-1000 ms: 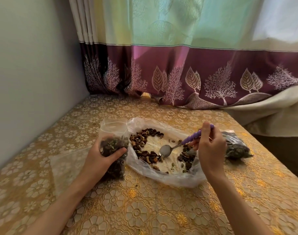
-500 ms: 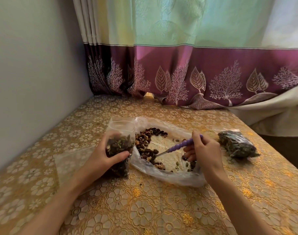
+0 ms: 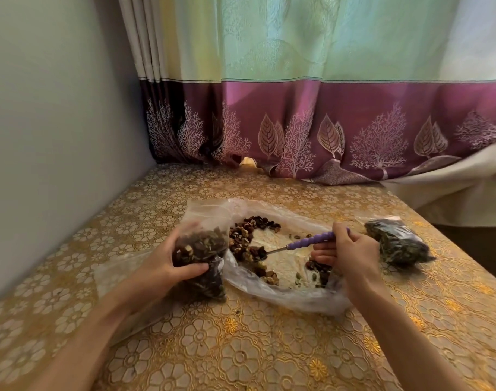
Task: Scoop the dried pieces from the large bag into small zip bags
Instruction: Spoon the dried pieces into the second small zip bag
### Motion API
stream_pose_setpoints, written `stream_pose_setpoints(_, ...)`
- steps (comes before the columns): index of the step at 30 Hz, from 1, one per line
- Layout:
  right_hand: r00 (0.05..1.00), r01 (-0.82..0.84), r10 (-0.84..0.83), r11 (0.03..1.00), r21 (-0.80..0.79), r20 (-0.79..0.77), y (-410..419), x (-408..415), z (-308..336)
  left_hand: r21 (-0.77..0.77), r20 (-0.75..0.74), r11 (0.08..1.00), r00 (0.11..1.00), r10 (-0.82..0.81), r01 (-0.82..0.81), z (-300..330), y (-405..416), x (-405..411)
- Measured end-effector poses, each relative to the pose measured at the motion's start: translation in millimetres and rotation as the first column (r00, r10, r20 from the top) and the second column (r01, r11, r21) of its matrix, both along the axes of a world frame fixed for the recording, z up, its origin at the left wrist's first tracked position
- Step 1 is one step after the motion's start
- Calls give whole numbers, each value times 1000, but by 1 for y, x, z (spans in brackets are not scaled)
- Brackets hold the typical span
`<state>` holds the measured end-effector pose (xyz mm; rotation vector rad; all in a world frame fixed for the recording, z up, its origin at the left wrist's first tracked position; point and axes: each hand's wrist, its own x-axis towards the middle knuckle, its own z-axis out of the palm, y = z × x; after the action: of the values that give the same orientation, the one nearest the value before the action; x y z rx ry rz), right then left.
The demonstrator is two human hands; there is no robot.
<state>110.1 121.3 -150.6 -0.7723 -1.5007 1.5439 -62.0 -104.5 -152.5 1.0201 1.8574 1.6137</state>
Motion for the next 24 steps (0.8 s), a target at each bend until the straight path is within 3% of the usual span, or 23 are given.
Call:
stream_pose_setpoints(5, 996, 27, -27, 1000, -1, -86, 2, 2, 2, 56, 68, 998, 997, 35, -39, 2, 4, 4)
stream_pose_setpoints(11, 983, 79, -72, 996, 38, -167, 1, 5, 9, -27, 260, 998, 965, -44, 53, -4, 16, 16)
stream_pose_setpoints(19, 967, 49, -33, 997, 57, -253, -9, -1, 27, 7, 272, 989, 952, -144, 147, -1, 12, 20)
stream_pose_setpoints(24, 956, 47, -24, 996, 73, -293, -15, -5, 38, -13, 255, 994, 962, -102, 109, -5, 14, 15)
